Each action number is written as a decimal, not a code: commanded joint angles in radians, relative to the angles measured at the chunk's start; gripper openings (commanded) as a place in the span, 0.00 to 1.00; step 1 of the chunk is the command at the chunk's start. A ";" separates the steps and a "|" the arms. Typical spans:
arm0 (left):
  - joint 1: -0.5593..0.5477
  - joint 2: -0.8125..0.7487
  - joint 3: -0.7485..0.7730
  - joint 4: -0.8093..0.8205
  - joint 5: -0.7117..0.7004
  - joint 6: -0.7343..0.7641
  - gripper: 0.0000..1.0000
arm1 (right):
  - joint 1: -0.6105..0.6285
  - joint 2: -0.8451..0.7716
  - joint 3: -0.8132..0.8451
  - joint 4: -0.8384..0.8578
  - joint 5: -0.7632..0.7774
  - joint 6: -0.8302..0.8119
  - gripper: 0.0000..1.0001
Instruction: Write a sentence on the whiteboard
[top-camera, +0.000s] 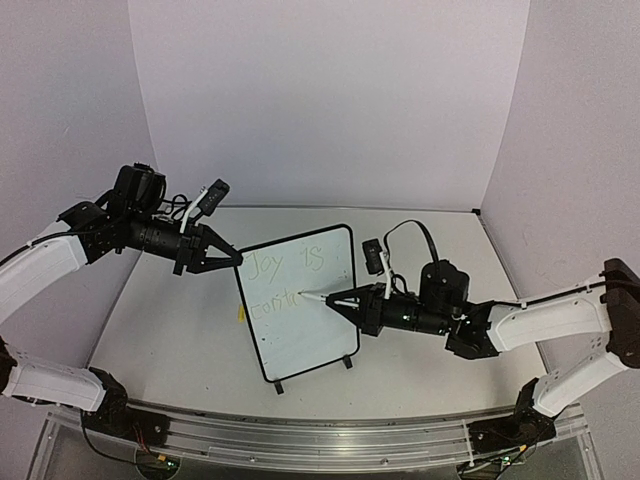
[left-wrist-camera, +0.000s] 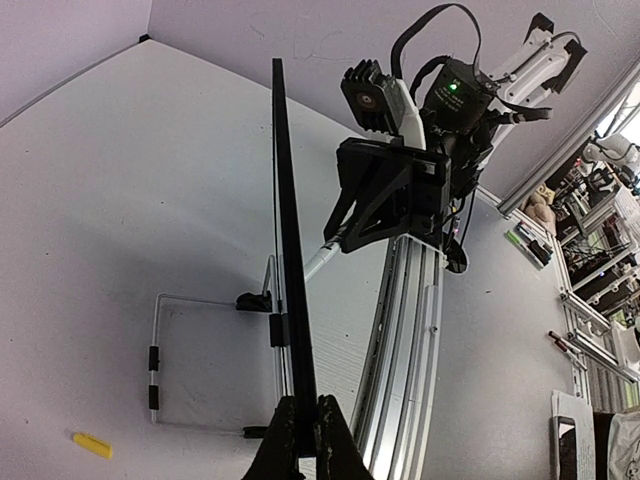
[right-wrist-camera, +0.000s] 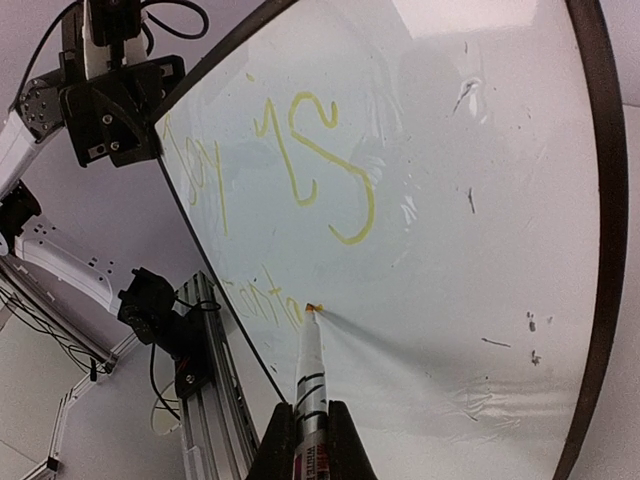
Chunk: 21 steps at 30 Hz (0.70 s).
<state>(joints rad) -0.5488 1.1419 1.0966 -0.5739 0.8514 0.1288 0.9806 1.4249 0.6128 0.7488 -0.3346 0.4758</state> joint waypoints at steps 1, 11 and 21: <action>-0.006 -0.001 -0.007 -0.020 0.011 0.005 0.00 | -0.007 0.029 0.009 0.029 0.014 0.030 0.00; -0.006 -0.004 -0.006 -0.018 0.013 0.005 0.00 | -0.006 -0.047 -0.034 0.027 0.070 0.032 0.00; -0.007 -0.004 -0.007 -0.020 0.012 0.005 0.00 | -0.006 -0.034 0.016 0.024 0.055 0.004 0.00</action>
<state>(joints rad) -0.5491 1.1419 1.0966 -0.5739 0.8505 0.1270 0.9802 1.3926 0.5827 0.7464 -0.3050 0.4979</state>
